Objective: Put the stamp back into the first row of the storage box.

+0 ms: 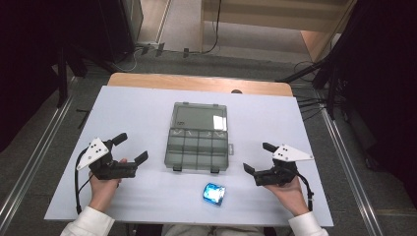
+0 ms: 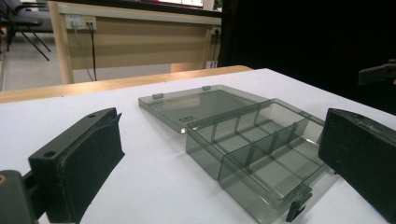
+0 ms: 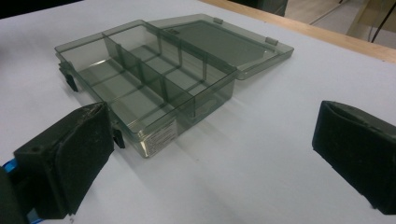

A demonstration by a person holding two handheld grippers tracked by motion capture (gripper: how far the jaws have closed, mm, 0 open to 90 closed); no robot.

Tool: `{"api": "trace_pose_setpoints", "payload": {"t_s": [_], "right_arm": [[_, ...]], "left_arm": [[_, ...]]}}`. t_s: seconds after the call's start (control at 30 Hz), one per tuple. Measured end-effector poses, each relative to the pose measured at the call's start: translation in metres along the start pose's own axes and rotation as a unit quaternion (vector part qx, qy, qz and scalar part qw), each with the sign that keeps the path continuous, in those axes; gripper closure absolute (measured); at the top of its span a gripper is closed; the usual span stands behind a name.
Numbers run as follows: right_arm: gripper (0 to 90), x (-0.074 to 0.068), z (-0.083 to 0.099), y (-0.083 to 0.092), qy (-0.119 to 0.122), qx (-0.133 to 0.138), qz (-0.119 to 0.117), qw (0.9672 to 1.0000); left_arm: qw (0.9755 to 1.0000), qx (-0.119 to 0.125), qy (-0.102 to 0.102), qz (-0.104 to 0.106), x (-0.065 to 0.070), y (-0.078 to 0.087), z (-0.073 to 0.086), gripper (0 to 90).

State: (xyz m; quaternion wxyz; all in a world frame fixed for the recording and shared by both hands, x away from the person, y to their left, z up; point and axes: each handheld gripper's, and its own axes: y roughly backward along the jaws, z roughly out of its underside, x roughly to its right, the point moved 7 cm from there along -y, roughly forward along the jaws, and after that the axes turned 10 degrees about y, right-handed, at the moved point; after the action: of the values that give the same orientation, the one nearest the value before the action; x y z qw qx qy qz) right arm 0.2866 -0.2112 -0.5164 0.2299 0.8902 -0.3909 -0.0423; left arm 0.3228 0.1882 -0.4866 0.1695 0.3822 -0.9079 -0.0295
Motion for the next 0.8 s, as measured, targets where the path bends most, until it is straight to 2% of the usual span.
{"api": "trace_pose_setpoints", "payload": {"t_s": [0.23, 0.53, 0.7, 0.8], "right_arm": [[0.0, -0.010, 0.003, -0.008, 0.013, -0.026, -0.017, 0.9994], [0.0, -0.022, 0.003, -0.015, 0.024, -0.046, -0.035, 0.9981], [0.0, -0.030, 0.003, -0.020, 0.034, -0.059, -0.048, 0.9965], [0.0, -0.038, 0.004, -0.025, 0.042, -0.074, -0.063, 0.9943]], "left_arm": [[1.0000, 0.003, 0.001, 0.003, 0.000, 0.000, -0.001, 0.0], [1.0000, 0.004, 0.001, 0.003, 0.000, 0.000, -0.001, 0.0], [1.0000, 0.004, 0.000, 0.003, -0.001, 0.000, -0.001, 0.0], [1.0000, 0.004, 0.000, 0.004, 0.000, 0.000, -0.001, 0.0]]}}
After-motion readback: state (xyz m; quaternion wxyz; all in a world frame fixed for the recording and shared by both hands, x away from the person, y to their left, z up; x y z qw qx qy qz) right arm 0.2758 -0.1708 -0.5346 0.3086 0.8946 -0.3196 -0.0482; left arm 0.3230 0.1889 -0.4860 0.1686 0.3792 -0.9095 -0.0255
